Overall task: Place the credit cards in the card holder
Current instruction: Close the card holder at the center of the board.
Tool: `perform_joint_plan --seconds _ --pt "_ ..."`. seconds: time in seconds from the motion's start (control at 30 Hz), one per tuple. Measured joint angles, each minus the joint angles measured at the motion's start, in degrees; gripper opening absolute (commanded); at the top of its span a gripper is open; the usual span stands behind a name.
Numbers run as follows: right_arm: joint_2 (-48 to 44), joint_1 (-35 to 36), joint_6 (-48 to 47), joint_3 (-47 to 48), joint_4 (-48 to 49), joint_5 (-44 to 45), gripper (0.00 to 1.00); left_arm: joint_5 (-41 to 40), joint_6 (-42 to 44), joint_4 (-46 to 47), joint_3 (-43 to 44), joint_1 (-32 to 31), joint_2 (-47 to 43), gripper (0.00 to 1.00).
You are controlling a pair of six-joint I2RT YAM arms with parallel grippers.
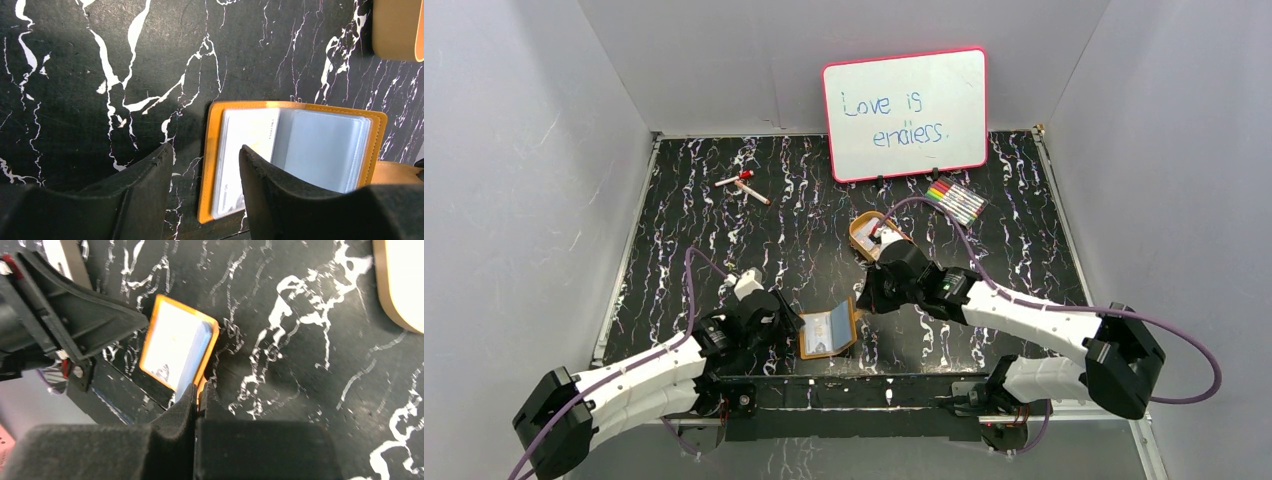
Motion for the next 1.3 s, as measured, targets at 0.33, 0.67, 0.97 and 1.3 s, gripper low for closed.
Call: perform_joint_plan --seconds 0.33,0.67,0.97,1.3 --pt "10.19 -0.09 1.55 2.4 9.4 -9.03 0.0 -0.11 0.24 -1.22 -0.31 0.0 -1.22 0.39" --pt "18.16 4.0 2.1 7.02 14.21 -14.93 0.07 -1.25 -0.09 -4.9 -0.42 0.0 -2.75 0.27" --pt "22.36 8.5 -1.07 9.07 14.97 -21.88 0.64 -9.2 -4.39 -16.11 1.97 0.0 -9.35 0.34" --pt "15.06 8.68 -5.11 10.73 9.97 -22.36 0.71 -12.7 -4.55 -20.9 8.0 0.0 -10.99 0.37"
